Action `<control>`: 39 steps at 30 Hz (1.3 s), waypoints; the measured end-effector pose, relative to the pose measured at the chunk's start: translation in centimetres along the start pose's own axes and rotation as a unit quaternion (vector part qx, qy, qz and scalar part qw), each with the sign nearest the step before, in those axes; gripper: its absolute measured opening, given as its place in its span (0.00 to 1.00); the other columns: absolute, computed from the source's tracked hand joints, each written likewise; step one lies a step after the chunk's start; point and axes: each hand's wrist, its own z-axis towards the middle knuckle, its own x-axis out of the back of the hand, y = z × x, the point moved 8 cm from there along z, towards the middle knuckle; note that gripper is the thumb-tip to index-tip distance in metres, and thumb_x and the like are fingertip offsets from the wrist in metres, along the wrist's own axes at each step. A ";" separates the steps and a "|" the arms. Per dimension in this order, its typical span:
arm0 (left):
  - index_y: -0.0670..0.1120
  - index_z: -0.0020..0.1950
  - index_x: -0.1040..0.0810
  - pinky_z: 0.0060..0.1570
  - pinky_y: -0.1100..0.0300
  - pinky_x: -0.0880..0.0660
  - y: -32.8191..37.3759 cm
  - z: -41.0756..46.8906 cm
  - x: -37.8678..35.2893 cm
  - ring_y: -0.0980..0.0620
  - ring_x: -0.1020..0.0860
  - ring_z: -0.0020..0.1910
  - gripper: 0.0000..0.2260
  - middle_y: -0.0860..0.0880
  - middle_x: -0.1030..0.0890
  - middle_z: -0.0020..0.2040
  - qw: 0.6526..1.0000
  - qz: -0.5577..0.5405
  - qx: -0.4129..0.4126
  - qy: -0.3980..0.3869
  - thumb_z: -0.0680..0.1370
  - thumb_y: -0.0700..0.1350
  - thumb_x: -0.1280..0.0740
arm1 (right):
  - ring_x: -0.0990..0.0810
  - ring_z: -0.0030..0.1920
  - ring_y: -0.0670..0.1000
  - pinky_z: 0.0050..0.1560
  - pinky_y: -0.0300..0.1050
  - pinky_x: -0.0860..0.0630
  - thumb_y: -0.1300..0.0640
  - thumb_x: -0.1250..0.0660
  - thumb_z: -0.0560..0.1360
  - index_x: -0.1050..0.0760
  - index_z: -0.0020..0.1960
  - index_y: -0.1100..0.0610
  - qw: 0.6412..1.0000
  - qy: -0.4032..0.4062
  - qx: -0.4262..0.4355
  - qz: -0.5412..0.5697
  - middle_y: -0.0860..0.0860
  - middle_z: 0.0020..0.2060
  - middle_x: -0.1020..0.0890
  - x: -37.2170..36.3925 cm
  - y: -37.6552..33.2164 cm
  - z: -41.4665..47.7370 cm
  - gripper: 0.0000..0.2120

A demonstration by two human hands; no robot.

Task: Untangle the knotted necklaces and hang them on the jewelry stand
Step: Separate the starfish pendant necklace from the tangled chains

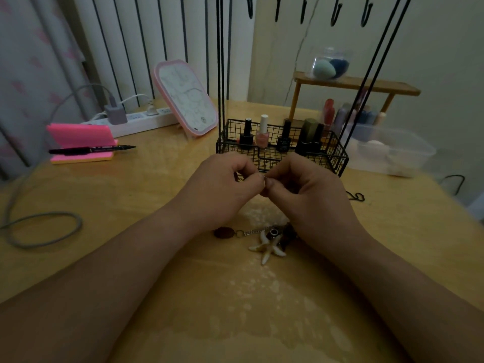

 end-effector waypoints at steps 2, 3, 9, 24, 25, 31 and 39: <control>0.50 0.43 0.17 0.37 0.72 0.33 0.0 0.0 -0.1 0.64 0.26 0.38 0.05 0.57 0.22 0.39 1.000 -0.021 0.003 -0.003 0.78 0.49 0.29 | 0.20 0.39 0.48 0.37 0.47 0.22 0.51 0.30 0.78 0.20 0.49 0.48 1.000 0.003 -0.004 0.009 0.45 0.39 0.17 0.0 0.0 0.0 0.01; 0.50 0.43 0.17 0.36 0.72 0.33 0.1 0.0 -0.1 0.64 0.26 0.37 0.05 0.57 0.22 0.39 1.000 -0.027 0.000 0.000 0.78 0.49 0.29 | 0.19 0.39 0.47 0.37 0.47 0.21 0.51 0.30 0.78 0.20 0.49 0.48 1.000 0.002 -0.009 0.010 0.45 0.39 0.17 -0.1 0.1 0.0 0.01; 0.51 0.42 0.20 0.38 0.71 0.34 0.7 -0.1 0.1 0.63 0.28 0.38 0.05 0.55 0.25 0.42 0.997 0.038 -0.059 0.023 0.76 0.50 0.28 | 0.21 0.41 0.40 0.38 0.33 0.26 0.51 0.30 0.80 0.20 0.53 0.46 0.999 -0.012 -0.013 -0.051 0.40 0.40 0.19 -0.3 0.3 0.0 0.03; 0.53 0.43 0.19 0.34 0.71 0.34 0.3 -0.1 -0.1 0.63 0.28 0.34 0.03 0.64 0.24 0.35 0.999 0.010 -0.032 0.021 0.76 0.48 0.28 | 0.20 0.40 0.41 0.38 0.35 0.23 0.51 0.31 0.78 0.21 0.50 0.50 0.997 0.018 0.002 -0.077 0.42 0.38 0.20 0.4 -0.6 0.0 0.04; 0.52 0.43 0.19 0.34 0.71 0.34 0.2 -0.1 -0.1 0.63 0.29 0.34 0.03 0.66 0.25 0.35 0.999 0.008 -0.031 0.020 0.76 0.48 0.27 | 0.20 0.40 0.41 0.38 0.36 0.22 0.51 0.31 0.79 0.21 0.51 0.49 0.997 0.014 -0.002 -0.080 0.42 0.38 0.19 0.3 -0.5 0.1 0.04; 0.50 0.42 0.21 0.34 0.71 0.33 0.9 -0.4 0.0 0.62 0.29 0.34 0.05 0.58 0.28 0.36 0.997 0.035 -0.061 0.029 0.75 0.45 0.27 | 0.21 0.40 0.42 0.40 0.44 0.20 0.50 0.32 0.80 0.21 0.53 0.50 0.989 0.004 0.022 -0.147 0.42 0.40 0.20 0.1 -1.1 0.1 0.05; 0.52 0.43 0.18 0.35 0.66 0.27 0.1 0.0 0.0 0.58 0.23 0.36 0.03 0.59 0.19 0.38 0.999 -0.035 -0.001 0.023 0.76 0.46 0.27 | 0.22 0.39 0.42 0.36 0.35 0.26 0.52 0.32 0.79 0.24 0.51 0.50 0.990 0.014 0.033 -0.137 0.42 0.38 0.22 0.6 -1.5 0.2 0.03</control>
